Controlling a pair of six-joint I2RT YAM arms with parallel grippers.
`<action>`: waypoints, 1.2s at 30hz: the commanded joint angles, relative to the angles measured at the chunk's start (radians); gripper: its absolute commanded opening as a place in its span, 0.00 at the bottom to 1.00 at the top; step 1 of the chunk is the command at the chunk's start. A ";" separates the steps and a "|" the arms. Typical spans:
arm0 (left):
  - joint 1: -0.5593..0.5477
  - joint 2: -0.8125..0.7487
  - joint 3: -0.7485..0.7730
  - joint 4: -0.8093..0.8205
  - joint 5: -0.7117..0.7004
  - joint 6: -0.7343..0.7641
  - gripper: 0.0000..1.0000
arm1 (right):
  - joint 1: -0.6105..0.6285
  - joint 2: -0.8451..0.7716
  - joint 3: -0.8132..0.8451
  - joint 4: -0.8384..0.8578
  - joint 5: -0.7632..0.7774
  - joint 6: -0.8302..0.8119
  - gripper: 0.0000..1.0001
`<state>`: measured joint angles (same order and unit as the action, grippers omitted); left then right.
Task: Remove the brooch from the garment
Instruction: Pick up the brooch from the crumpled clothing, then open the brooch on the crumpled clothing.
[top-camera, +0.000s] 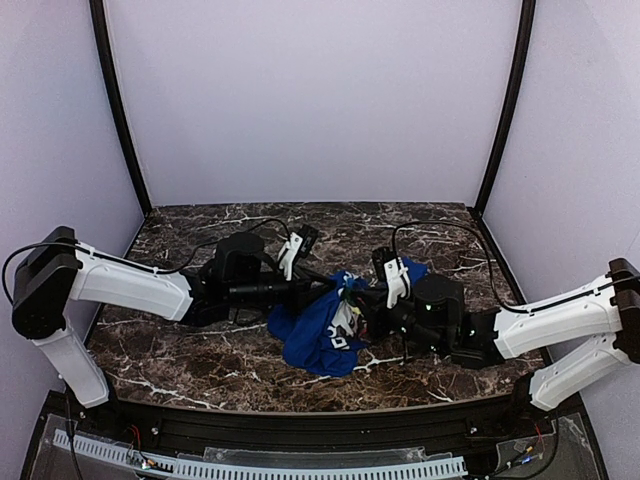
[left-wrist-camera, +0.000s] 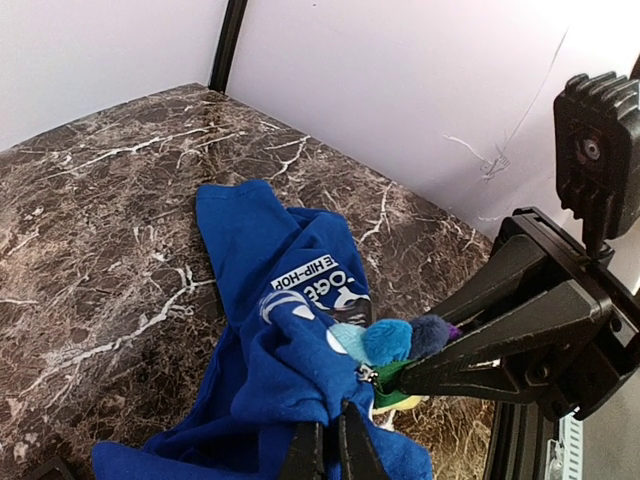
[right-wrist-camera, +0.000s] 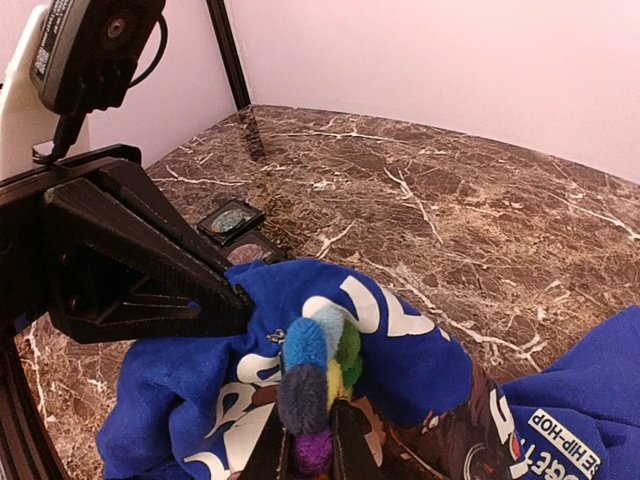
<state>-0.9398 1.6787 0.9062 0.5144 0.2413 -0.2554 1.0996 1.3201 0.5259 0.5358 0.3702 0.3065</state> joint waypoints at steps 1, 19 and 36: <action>0.001 -0.048 -0.013 -0.015 0.066 0.037 0.01 | -0.002 -0.047 -0.017 0.029 -0.041 -0.022 0.00; 0.001 -0.060 -0.050 -0.053 0.256 0.140 0.06 | -0.147 -0.163 -0.093 0.087 -0.418 -0.025 0.00; -0.032 -0.085 -0.048 -0.096 0.288 0.233 0.77 | -0.253 -0.202 -0.112 0.108 -0.836 -0.003 0.00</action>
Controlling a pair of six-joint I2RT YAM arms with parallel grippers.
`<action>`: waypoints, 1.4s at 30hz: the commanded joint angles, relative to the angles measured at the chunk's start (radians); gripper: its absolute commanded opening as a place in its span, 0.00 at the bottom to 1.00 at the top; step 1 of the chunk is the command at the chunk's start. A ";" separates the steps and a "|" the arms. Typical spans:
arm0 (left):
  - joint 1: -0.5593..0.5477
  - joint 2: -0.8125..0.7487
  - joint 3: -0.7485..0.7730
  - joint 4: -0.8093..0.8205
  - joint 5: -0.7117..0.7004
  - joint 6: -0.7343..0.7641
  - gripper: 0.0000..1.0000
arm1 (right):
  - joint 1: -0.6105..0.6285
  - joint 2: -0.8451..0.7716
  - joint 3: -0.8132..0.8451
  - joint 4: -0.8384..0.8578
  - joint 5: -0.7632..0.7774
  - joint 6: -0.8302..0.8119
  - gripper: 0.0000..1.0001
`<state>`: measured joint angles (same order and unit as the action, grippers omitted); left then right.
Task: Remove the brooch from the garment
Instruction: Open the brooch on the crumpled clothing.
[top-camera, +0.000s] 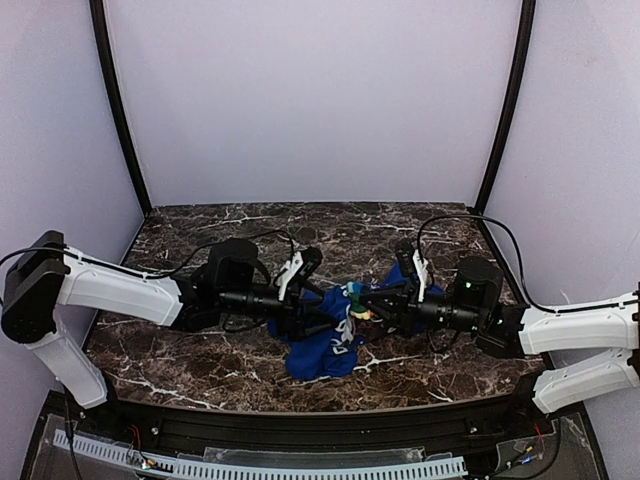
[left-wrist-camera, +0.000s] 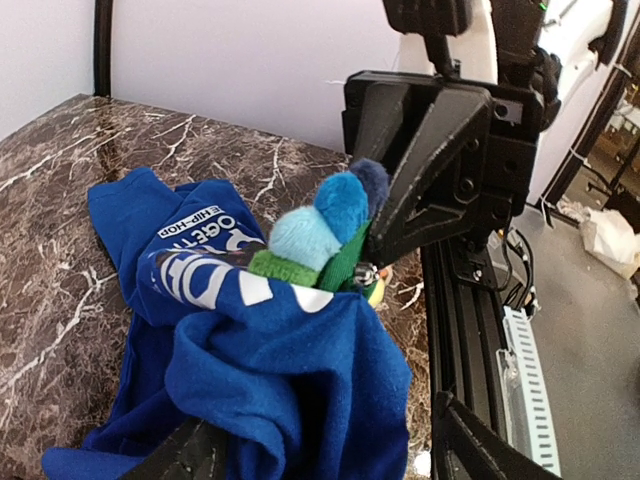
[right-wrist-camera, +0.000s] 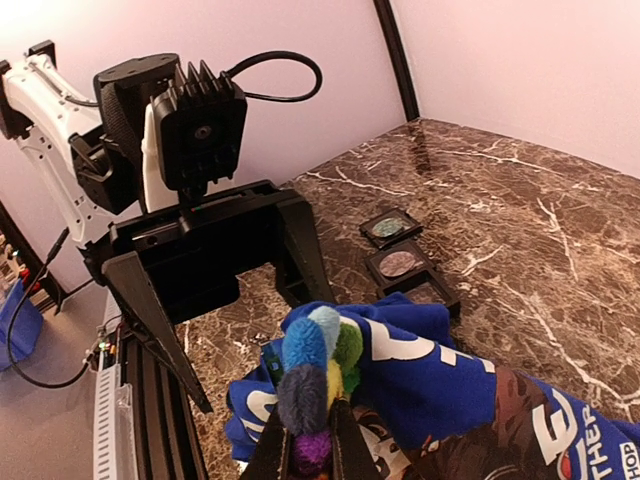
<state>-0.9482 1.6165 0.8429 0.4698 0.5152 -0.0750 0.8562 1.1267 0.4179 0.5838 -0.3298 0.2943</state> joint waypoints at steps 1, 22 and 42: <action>-0.030 -0.021 0.026 -0.067 0.006 0.059 0.78 | -0.012 -0.006 -0.003 0.061 -0.156 0.008 0.00; -0.035 -0.058 0.006 0.011 0.200 0.049 0.29 | -0.032 0.076 0.024 0.097 -0.356 0.012 0.00; -0.038 -0.050 -0.019 0.055 0.073 -0.031 0.01 | -0.014 0.136 0.059 0.011 -0.058 -0.018 0.14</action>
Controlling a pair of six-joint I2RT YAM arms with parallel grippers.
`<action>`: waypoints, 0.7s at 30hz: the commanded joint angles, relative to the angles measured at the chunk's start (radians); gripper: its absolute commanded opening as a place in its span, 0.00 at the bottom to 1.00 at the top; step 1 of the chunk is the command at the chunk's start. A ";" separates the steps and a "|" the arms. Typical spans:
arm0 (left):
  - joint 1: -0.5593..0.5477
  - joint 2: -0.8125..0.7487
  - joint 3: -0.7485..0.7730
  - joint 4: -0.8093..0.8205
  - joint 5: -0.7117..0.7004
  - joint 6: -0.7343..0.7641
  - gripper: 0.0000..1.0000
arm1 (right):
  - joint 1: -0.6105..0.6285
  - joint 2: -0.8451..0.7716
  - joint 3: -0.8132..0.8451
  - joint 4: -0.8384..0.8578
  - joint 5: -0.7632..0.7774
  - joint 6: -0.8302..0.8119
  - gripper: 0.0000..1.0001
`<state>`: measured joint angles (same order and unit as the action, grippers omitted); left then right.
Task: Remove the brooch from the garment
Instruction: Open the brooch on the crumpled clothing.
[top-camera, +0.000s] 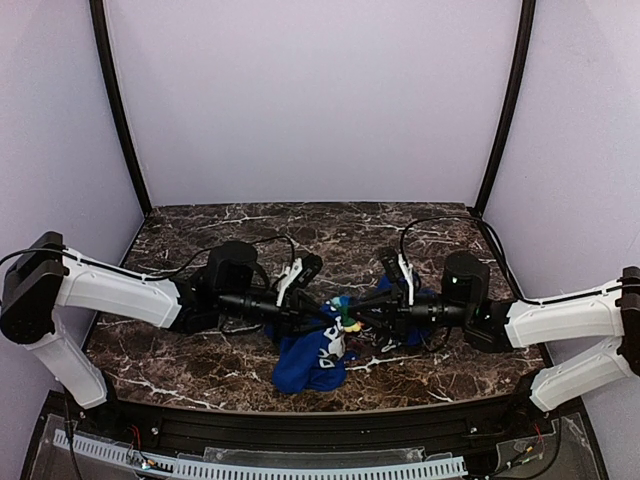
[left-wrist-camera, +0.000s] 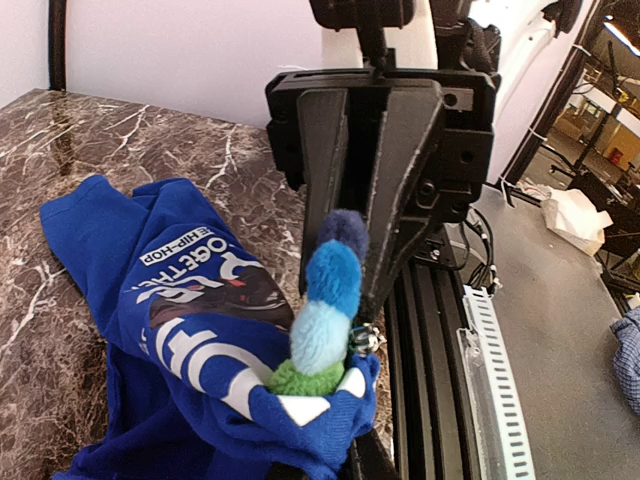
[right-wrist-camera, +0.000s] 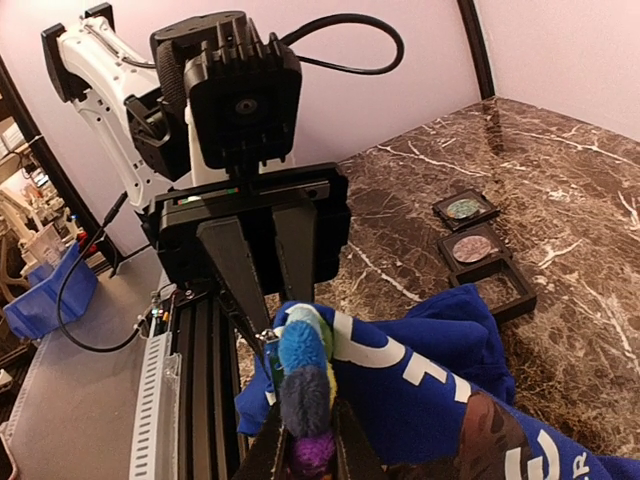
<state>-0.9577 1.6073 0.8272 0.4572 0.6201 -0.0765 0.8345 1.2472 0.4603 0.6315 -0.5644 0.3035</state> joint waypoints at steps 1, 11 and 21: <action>-0.028 -0.040 -0.001 0.052 -0.072 -0.034 0.01 | 0.020 0.009 0.018 -0.044 0.199 -0.037 0.19; -0.017 0.001 0.045 -0.054 -0.179 -0.094 0.01 | 0.127 -0.031 0.023 -0.088 0.417 -0.126 0.58; -0.016 0.013 0.060 -0.091 -0.192 -0.101 0.01 | 0.169 -0.014 0.036 -0.081 0.516 -0.145 0.59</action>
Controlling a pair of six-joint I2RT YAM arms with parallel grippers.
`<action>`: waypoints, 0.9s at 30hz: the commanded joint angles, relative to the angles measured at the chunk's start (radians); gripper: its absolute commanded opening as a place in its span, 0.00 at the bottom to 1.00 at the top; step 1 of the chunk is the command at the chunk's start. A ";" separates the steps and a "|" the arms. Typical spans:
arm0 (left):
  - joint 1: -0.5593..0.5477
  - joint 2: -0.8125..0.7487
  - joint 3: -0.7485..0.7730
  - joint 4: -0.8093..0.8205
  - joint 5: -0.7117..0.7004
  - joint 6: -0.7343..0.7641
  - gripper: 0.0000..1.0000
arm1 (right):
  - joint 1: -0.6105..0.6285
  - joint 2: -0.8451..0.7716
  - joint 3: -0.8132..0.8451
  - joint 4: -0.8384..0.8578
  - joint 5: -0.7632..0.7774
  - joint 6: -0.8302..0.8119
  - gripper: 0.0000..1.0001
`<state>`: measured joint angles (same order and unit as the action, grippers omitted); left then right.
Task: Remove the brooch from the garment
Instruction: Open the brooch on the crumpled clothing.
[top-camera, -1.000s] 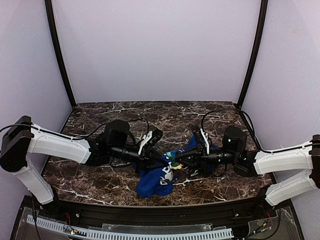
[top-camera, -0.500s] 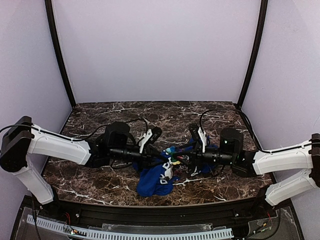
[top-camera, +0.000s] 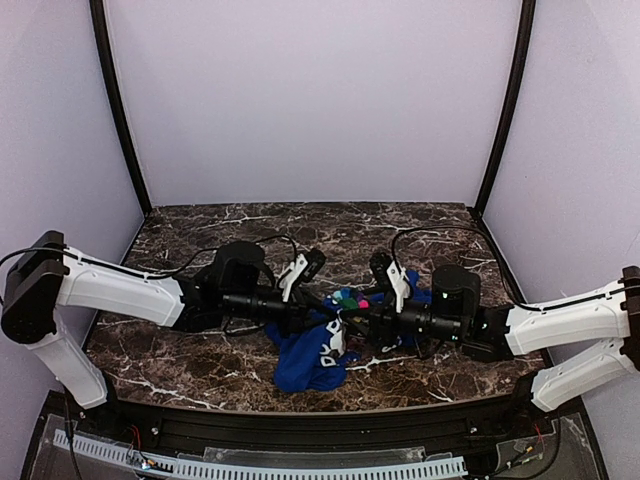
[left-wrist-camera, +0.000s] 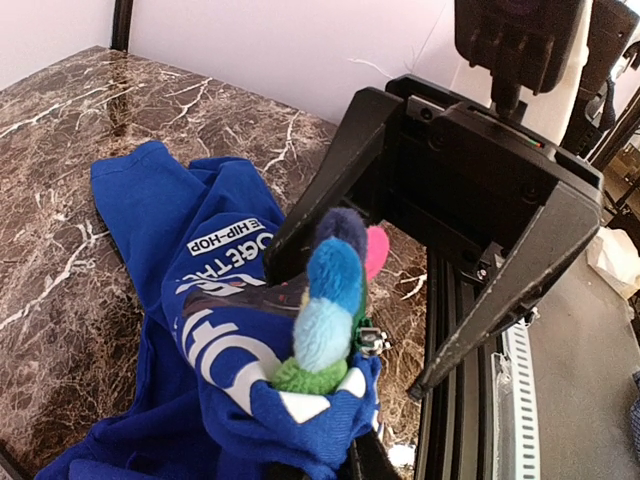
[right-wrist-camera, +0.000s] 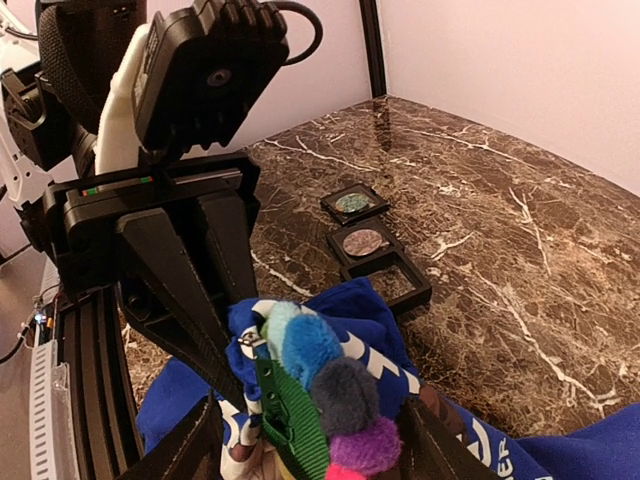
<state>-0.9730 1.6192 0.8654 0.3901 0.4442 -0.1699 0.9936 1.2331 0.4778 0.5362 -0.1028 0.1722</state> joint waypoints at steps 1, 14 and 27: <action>-0.001 0.002 0.025 -0.032 -0.018 -0.008 0.01 | 0.013 -0.004 0.017 0.018 0.052 -0.014 0.59; -0.001 0.011 0.031 -0.050 -0.005 -0.006 0.01 | 0.019 0.011 0.031 0.022 0.068 -0.021 0.41; -0.001 0.012 0.040 -0.065 -0.013 -0.008 0.01 | 0.023 0.032 0.041 0.010 0.076 -0.024 0.42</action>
<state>-0.9730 1.6352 0.8825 0.3351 0.4358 -0.1757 1.0069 1.2530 0.4953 0.5369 -0.0463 0.1532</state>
